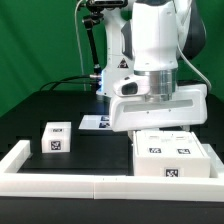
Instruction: Assemble cabinet
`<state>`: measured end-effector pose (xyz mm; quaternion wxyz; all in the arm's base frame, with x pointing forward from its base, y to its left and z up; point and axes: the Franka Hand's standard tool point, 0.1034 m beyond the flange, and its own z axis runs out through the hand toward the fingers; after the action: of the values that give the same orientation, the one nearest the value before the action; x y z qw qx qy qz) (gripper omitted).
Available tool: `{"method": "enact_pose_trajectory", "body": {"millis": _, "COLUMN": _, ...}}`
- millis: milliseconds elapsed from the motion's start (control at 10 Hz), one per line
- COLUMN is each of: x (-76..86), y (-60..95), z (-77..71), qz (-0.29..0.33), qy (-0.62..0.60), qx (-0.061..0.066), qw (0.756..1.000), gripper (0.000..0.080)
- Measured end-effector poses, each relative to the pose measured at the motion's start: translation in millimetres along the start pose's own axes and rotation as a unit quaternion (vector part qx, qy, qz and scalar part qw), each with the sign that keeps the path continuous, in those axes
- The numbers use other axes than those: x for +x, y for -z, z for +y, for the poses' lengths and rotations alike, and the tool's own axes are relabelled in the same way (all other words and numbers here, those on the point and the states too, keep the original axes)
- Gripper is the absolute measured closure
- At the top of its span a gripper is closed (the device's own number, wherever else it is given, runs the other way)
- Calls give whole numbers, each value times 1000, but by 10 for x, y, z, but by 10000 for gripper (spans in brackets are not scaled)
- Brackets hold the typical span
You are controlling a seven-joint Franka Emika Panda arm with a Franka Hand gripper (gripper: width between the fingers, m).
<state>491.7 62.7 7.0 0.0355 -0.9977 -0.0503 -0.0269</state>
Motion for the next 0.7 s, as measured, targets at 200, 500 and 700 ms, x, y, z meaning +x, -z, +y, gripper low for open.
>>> {"method": "enact_pose_trajectory", "body": {"millis": 200, "x": 111, "y": -3, "z": 37, "qz": 7, "qy": 7, "qx": 0, "qw": 1000, "gripper": 2}}
{"method": "enact_pose_trajectory", "body": {"millis": 500, "x": 136, "y": -18, "z": 21, "qz": 9, "qy": 10, "qx": 0, "qw": 1000, "gripper": 414}}
{"method": "enact_pose_trajectory", "body": {"millis": 700, "x": 146, "y": 68, "z": 2, "qz": 8, "qy": 23, "qx": -1, "qw": 1000, "gripper": 550}}
